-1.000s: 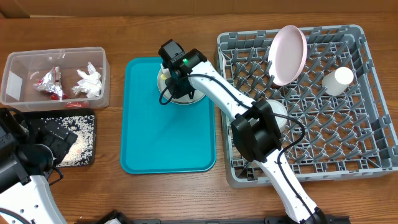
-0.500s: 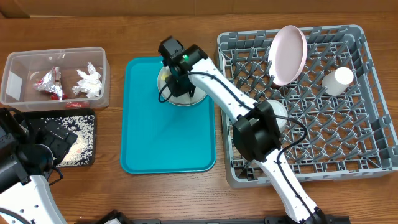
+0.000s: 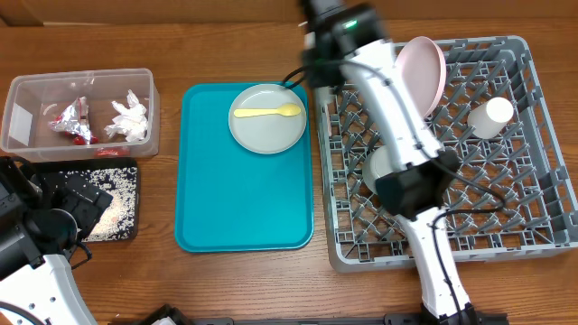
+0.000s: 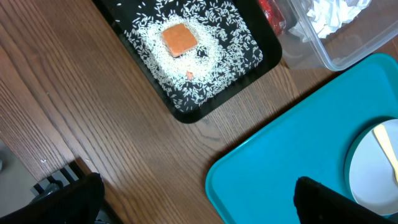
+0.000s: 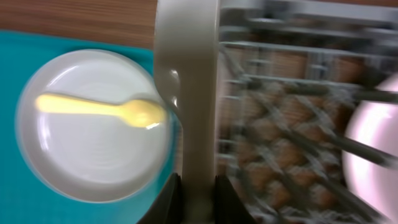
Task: Sort waste into correct bins and load items into the dishwasher rack
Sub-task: 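Carry the white knife into the rack and release it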
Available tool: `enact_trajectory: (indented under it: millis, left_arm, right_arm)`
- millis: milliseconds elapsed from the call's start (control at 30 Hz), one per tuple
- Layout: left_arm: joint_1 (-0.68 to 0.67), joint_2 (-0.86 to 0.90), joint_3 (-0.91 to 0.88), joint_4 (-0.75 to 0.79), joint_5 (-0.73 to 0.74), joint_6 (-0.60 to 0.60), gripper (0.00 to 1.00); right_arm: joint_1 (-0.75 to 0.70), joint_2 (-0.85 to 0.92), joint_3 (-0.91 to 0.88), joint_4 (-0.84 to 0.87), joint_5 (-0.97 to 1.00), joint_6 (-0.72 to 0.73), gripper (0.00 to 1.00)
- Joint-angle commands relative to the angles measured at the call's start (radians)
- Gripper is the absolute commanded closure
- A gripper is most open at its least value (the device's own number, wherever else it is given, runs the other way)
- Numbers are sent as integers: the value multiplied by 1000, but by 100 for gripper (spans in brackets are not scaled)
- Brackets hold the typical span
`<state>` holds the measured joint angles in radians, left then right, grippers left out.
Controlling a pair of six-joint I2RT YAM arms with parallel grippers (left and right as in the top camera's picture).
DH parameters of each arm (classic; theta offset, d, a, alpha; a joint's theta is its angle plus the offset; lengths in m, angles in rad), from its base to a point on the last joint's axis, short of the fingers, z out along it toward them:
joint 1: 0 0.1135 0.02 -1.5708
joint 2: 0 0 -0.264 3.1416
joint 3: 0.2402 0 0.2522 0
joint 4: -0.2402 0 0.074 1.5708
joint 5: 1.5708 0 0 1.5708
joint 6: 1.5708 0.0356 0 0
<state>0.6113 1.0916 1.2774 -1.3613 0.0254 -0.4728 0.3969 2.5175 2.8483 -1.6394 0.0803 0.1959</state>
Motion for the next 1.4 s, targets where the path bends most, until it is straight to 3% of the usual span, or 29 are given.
enact_trajectory:
  millis: [0, 500, 733, 800, 867, 1033, 1100, 1367]
  left_arm:
    - [7, 2, -4, 0, -10, -14, 0]
    - [7, 2, -4, 0, -10, -14, 0]
    - [7, 2, -4, 0, -10, -14, 0]
    - [7, 2, -4, 0, -10, -14, 0]
    - [7, 2, -4, 0, -10, -14, 0]
    - [7, 2, -4, 0, -10, -14, 0]
    - [7, 2, -4, 0, -10, -14, 0]
    - [7, 2, -4, 0, -10, -14, 0]
  right_arm:
    - [-50, -43, 24, -36, -18, 22, 96]
    - [-82, -43, -94, -55, -172, -35, 96]
    - [-82, -43, -156, -51, -172, -36, 86]
    - [-82, -43, -163, -46, -172, -36, 75]
    - [-82, -43, -164, -37, -172, -36, 54]
    - [-82, -43, -164, 23, -172, -36, 21]
    - [-82, -43, -164, 44, -172, -35, 16]
    - [-61, -43, -163, 98, -333, -60, 14]
